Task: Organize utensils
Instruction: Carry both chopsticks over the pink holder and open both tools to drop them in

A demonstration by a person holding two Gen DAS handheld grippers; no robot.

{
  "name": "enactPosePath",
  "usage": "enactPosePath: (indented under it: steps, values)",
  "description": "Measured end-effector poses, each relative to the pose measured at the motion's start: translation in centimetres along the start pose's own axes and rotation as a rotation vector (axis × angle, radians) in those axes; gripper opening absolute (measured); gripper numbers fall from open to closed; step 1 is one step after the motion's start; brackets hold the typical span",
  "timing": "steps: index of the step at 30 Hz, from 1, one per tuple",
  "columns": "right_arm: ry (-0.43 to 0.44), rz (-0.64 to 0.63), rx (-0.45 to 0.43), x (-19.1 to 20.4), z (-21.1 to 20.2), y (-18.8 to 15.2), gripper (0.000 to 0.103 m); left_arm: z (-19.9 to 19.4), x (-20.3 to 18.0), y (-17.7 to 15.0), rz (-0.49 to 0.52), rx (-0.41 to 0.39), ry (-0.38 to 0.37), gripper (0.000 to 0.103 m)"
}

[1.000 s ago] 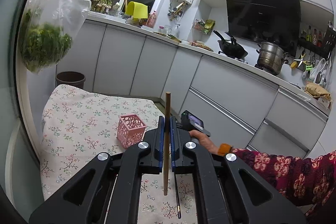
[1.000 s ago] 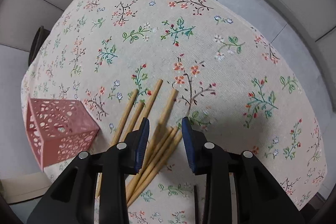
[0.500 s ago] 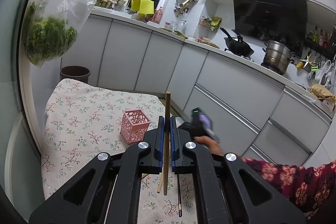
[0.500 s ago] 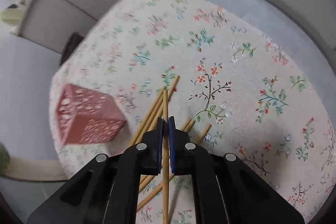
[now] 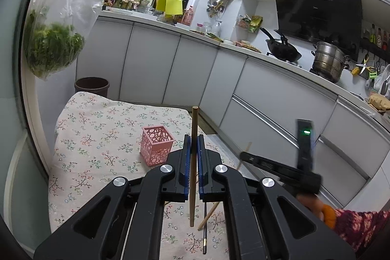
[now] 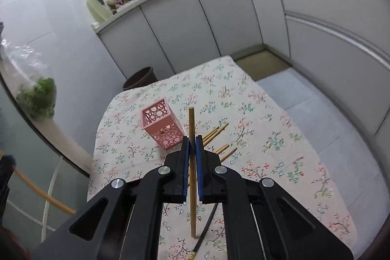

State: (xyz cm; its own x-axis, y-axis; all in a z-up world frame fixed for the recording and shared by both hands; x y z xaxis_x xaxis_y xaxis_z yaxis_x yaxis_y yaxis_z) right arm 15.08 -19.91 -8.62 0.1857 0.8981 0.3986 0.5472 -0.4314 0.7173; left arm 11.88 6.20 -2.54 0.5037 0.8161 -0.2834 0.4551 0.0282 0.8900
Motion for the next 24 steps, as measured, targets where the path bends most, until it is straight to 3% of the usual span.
enactPosePath:
  steps: [5, 12, 24]
  values:
    - [-0.002, -0.088, -0.085, 1.2, -3.6, 1.7, 0.006, 1.8, -1.2, 0.3, 0.013, 0.003, 0.035, 0.004]
    - [0.032, -0.103, -0.186, 2.5, -6.3, 6.5, 0.006, 4.8, -1.6, 2.3, 0.012, -0.024, 0.095, 0.004]
    - [0.079, -0.094, -0.341, 5.2, -2.3, 15.1, 0.006, 11.4, 0.4, 10.6, 0.027, -0.213, 0.191, 0.004]
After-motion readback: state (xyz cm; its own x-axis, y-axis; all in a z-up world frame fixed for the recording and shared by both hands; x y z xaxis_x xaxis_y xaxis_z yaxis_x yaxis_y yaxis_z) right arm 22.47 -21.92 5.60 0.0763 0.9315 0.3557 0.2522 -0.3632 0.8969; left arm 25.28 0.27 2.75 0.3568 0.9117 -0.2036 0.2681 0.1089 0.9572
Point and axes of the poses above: each gripper's, at about its wrist camera, not at the fingertips, and z roughly the way its jaws point, x to its left, y to its top, the point moved 3 cm from there along z, roughly the way its jaws point, and after that the axes turned 1 degree about y, right-handed, at the moved point
